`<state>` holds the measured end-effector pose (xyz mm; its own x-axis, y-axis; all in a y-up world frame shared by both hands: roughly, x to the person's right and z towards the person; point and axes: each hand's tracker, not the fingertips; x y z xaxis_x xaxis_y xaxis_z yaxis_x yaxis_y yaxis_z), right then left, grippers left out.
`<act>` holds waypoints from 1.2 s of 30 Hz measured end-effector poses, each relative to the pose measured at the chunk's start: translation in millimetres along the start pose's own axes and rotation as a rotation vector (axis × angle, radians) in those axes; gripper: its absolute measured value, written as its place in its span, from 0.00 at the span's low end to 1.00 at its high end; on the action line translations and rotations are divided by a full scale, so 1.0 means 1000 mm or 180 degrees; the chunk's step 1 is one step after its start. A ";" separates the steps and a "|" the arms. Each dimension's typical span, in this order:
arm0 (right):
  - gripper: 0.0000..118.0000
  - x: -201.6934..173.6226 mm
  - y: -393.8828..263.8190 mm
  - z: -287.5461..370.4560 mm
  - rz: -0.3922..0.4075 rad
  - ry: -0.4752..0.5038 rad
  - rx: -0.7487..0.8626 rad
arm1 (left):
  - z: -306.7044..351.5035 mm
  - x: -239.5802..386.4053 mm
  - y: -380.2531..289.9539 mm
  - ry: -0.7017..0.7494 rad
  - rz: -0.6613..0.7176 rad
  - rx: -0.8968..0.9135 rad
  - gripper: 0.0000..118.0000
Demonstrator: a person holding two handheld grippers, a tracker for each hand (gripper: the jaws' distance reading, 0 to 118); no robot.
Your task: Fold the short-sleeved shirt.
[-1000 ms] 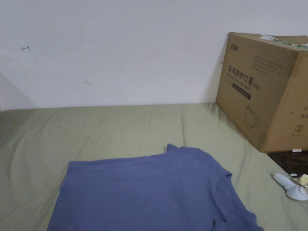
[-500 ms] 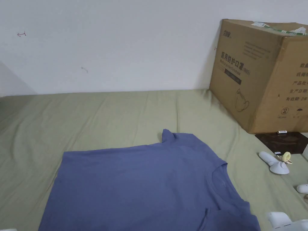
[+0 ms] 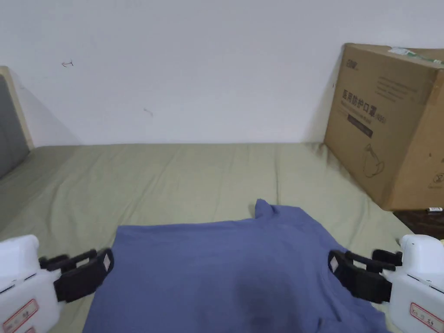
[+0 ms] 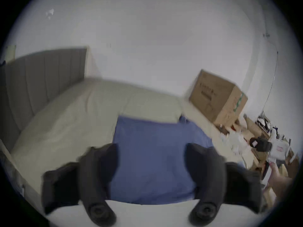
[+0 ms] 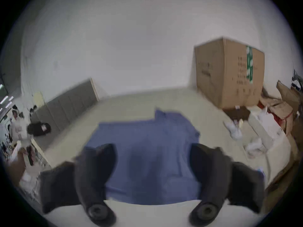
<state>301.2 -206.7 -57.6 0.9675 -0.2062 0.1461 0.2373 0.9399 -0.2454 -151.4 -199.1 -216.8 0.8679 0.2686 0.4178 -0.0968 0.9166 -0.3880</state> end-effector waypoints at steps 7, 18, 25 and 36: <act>0.00 -0.037 0.016 -0.035 0.0118 -0.0214 0.0288 | -0.027 0.044 0.015 -0.0120 -0.0342 0.0268 0.00; 0.00 -0.025 0.000 -0.032 0.0263 -0.0031 -0.0284 | -0.086 -0.038 0.002 0.0021 0.0434 -0.2632 0.00; 0.00 -0.002 -0.032 -0.028 0.0155 -0.0011 -0.0703 | -0.087 -0.095 -0.089 0.0566 0.0137 -0.3134 0.94; 0.00 0.009 -0.054 -0.027 0.0128 -0.0050 -0.0962 | -0.082 -0.078 -0.143 0.0814 -0.0478 -0.3062 0.51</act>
<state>299.5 -266.4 -69.5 0.9758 -0.1641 0.1446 0.2162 0.8232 -0.5249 -164.7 -375.9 -261.2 0.9283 -0.0052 0.3719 0.3587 0.2767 -0.8915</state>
